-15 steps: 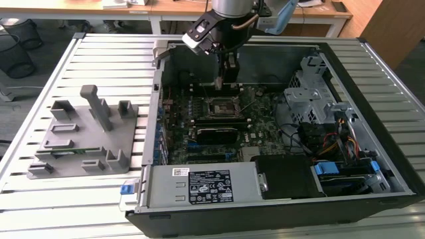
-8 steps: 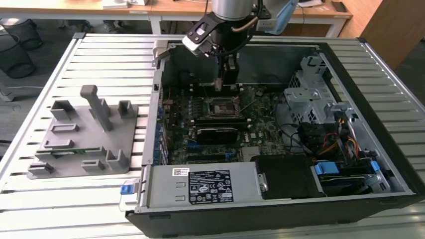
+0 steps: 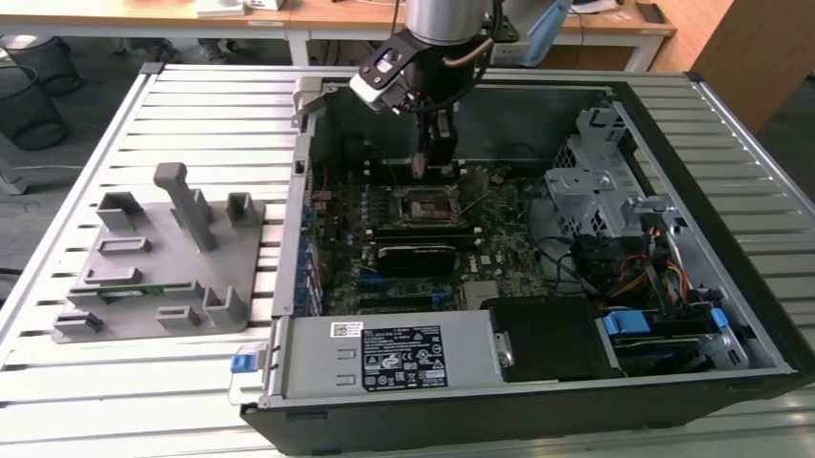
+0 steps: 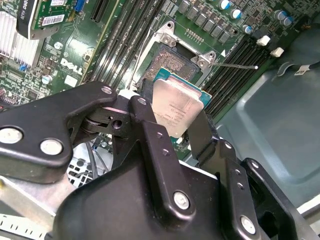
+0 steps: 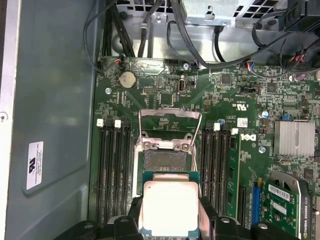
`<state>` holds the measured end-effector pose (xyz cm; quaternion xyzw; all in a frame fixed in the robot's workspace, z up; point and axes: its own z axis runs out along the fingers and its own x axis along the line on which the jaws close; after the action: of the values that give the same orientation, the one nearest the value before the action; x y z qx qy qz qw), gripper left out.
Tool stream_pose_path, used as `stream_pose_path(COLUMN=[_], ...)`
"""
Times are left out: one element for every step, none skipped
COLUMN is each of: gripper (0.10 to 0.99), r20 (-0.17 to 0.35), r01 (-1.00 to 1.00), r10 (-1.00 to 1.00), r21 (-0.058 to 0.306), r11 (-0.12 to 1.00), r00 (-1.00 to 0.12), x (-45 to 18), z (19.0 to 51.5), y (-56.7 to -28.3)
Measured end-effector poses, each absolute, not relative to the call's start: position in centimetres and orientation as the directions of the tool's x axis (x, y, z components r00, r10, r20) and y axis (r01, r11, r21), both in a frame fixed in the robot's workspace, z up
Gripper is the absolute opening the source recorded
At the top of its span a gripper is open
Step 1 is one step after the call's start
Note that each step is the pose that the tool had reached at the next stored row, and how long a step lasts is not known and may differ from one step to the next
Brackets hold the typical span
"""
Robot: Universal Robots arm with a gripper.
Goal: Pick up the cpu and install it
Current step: 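Place the cpu into insertion slot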
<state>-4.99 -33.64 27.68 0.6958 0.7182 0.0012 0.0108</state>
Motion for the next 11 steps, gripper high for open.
stream_pose_path(gripper=[0.525, 0.525, 0.525, 0.525, 0.525, 0.525, 0.525, 0.525, 0.525, 0.525, 0.525], r20=[-0.014, -0.014, -0.014, -0.014, -0.014, -0.014, -0.014, -0.014, -0.014, -0.014, -0.014], r01=[0.999, 0.999, 0.999, 0.999, 0.999, 0.999, 0.999, 0.999, 0.999, 0.999, 0.999], r10=[0.999, 0.999, 0.999, 0.999, 0.999, 0.999, 0.999, 0.999, 0.999, 0.999, 0.999], r21=[0.017, 0.017, 0.017, 0.017, 0.017, 0.017, 0.017, 0.017, 0.017, 0.017, 0.017], r11=[0.032, 0.032, 0.032, 0.032, 0.032, 0.032, 0.031, 0.032, 0.031, 0.031, 0.031], r00=[-0.031, -0.031, -0.031, -0.031, -0.031, -0.031, -0.031, -0.031, -0.031, -0.031, -0.031], x=[-4.99, -4.99, -4.99, -4.99, -4.99, -4.99, -4.99, -4.99, -4.99, -4.99, -4.99], z=[27.62, 27.54, 27.47, 27.41, 27.33, 27.26, 27.19, 27.13, 27.06, 27.01, 27.01], y=[-33.64, -33.64, -33.64, -33.64, -33.64, -33.64, -33.64, -33.64, -33.63, -33.63, -33.64])
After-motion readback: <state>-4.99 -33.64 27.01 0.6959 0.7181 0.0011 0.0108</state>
